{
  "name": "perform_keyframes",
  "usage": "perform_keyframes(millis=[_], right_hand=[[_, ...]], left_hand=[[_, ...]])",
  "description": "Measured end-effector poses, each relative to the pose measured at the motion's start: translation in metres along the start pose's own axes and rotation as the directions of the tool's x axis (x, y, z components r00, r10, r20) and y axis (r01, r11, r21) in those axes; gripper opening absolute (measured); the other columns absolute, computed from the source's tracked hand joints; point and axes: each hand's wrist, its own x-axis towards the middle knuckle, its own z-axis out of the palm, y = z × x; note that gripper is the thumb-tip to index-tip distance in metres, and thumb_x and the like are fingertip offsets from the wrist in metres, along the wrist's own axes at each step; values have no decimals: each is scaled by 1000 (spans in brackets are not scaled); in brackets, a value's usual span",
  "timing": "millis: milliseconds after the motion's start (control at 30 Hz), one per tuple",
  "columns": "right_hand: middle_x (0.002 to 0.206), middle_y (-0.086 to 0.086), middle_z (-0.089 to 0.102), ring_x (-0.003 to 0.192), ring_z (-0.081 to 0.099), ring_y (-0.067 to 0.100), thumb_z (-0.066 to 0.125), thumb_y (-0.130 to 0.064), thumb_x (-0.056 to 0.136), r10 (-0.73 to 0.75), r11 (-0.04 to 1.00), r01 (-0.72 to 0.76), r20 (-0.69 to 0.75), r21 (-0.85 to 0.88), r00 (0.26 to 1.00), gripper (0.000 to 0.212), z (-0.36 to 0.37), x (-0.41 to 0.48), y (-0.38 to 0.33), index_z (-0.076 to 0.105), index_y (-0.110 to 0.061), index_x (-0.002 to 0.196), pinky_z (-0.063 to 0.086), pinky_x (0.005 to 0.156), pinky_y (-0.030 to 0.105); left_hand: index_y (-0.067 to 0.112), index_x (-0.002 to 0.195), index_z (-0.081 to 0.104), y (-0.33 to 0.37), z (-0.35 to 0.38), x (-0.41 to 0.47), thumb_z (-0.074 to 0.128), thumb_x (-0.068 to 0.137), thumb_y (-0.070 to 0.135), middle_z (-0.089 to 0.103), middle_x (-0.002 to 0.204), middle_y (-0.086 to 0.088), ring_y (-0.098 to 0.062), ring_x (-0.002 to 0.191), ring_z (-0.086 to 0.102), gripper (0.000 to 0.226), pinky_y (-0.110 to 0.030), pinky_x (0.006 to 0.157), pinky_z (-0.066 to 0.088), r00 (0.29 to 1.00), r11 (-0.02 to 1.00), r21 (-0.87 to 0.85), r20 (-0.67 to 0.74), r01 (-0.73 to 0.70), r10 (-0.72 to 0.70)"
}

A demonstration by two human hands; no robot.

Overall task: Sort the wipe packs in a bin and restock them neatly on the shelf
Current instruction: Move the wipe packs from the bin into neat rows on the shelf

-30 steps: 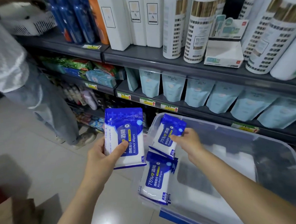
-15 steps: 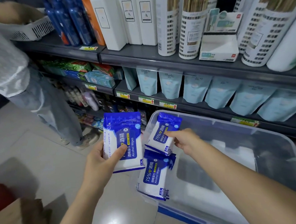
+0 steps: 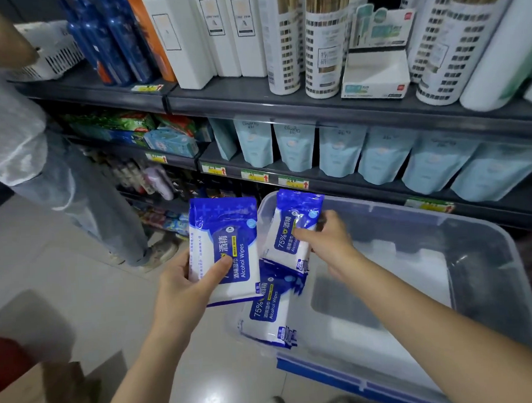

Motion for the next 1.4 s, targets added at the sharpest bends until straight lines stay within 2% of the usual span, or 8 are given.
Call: perform_keyframes(millis=[233, 467, 533, 700, 900, 1133, 1267, 1400], right_hand=[[103, 7, 68, 89, 67, 21, 73, 0, 72, -38, 981, 100, -334, 168, 942, 41, -73, -61, -3, 56, -9, 108, 56, 75, 37], [89, 14, 69, 73, 64, 20, 67, 5, 78, 43, 934, 208, -670, 290, 741, 22, -123, -191, 26, 63, -6, 96, 54, 63, 29], [88, 11, 69, 64, 64, 13, 67, 6, 78, 83, 917, 249, -760, 311, 645, 24, -133, -238, 39, 61, -5, 98, 51, 52, 21], [89, 2, 70, 65, 66, 18, 70, 1, 78, 178, 892, 316, -894, 323, 410, 36, -153, -351, 75, 57, -7, 111, 54, 72, 51], [91, 11, 69, 48, 61, 10, 67, -1, 81, 259, 833, 460, -952, 306, 163, 29, -167, -508, 123, 57, -8, 108, 39, 38, 23], [96, 10, 70, 79, 67, 20, 68, 3, 78, 325, 802, 577, -925, 158, -198, 25, -180, -706, 205, 61, -6, 100, 54, 66, 32], [94, 15, 67, 76, 66, 21, 67, 1, 79, 342, 803, 585, -893, 117, -292, 22, -180, -817, 251, 59, -6, 98, 53, 64, 32], [100, 13, 70, 88, 68, 27, 68, 2, 78, 378, 800, 594, -841, 87, -387, 25, -175, -901, 285, 59, -8, 99, 56, 77, 40]], left_hand=[[10, 99, 67, 14, 39, 27, 72, 80, 13, 76, 88, 1, -14, 76, 72, 19, -23, 62, 56, 964, 998, -50, 260, -44, 56], [16, 92, 68, 20, 90, -2, 75, 78, 17, 75, 83, 2, -12, 72, 71, 16, -20, 56, 54, 771, 991, -27, 626, -128, 116], [18, 93, 68, 21, 109, -27, 75, 78, 18, 74, 84, 5, -5, 68, 69, 16, -15, 54, 50, 687, 986, -23, 714, -167, 133], [18, 88, 66, 31, 148, -118, 74, 79, 14, 71, 83, 5, 3, 58, 64, 13, -14, 53, 48, 439, 965, -49, 884, -259, 163], [19, 88, 67, 37, 179, -263, 76, 77, 16, 74, 76, 8, -11, 70, 71, 14, -26, 60, 55, 98, 940, -122, 982, -320, 160], [25, 86, 66, 16, 173, -490, 75, 78, 17, 73, 75, 13, -7, 70, 70, 14, -22, 58, 53, -248, 902, -244, 955, -356, 161], [19, 89, 63, -5, 144, -621, 73, 79, 14, 73, 83, 1, -2, 53, 64, 15, -20, 43, 47, -386, 920, -258, 913, -294, 132], [25, 94, 64, -26, 117, -718, 76, 76, 19, 74, 88, 5, -5, 70, 70, 23, -18, 53, 53, -514, 924, -267, 853, -274, 94]])
